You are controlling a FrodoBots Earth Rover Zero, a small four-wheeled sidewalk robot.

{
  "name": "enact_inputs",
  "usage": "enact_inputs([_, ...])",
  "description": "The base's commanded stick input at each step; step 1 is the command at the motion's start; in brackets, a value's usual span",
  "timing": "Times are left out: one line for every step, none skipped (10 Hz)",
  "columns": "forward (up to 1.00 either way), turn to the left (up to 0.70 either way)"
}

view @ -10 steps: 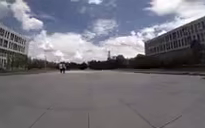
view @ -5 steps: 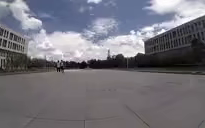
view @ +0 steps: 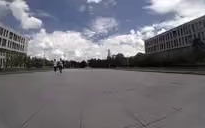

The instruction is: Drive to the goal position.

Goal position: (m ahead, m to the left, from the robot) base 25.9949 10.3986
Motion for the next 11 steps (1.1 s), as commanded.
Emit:
enact_inputs([0.7, 0.02])
enact_inputs([0.7, 0.0])
enact_inputs([0.7, 0.0])
enact_inputs([0.7, 0.0])
enact_inputs([0.7, 0.0])
enact_inputs([0.7, 0.0])
enact_inputs([0.7, 0.0])
enact_inputs([0.7, 0.0])
enact_inputs([0.7, 0.0])
enact_inputs([0.7, 0.0])
enact_inputs([0.7, 0.0])
